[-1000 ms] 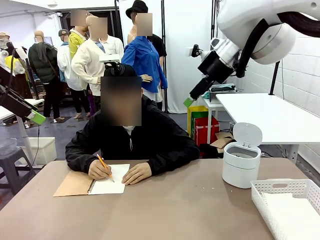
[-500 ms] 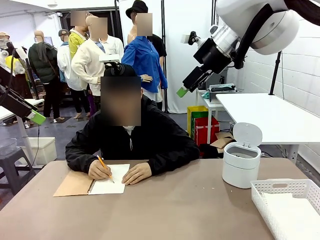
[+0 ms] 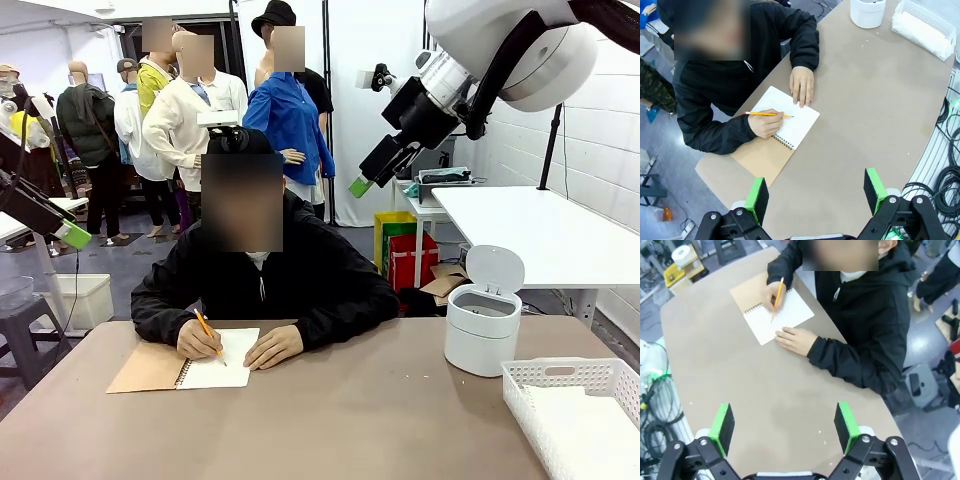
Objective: Sort the paper based on its condition.
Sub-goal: If a person hands you a paper, place it in the Organizing basket , and if it's crumpled, put it in the Trash can.
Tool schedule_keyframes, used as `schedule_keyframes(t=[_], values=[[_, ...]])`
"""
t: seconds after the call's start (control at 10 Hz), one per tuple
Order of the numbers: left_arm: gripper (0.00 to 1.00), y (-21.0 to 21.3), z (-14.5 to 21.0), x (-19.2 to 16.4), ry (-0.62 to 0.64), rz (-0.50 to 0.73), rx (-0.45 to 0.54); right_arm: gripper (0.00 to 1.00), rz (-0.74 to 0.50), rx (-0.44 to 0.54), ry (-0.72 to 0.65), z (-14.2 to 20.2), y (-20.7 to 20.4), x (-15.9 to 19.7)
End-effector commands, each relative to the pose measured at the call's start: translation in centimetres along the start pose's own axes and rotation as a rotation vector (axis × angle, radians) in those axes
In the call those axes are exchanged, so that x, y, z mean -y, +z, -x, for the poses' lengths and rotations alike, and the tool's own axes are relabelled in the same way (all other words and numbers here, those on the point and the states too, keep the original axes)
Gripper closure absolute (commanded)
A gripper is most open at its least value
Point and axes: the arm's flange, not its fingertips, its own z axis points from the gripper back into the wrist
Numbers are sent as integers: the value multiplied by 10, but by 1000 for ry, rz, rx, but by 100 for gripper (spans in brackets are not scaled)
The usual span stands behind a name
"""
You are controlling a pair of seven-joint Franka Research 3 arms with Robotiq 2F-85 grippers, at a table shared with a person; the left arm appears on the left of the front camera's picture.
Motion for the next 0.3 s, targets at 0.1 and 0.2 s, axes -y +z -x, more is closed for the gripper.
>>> schedule_keyframes(t=[0.1, 0.2], values=[[0, 1, 1, -1, 5, 2, 4, 0, 1, 9, -3, -2, 2, 0], [0, 1, 1, -1, 5, 2, 4, 0, 1, 9, -3, -2, 2, 0]])
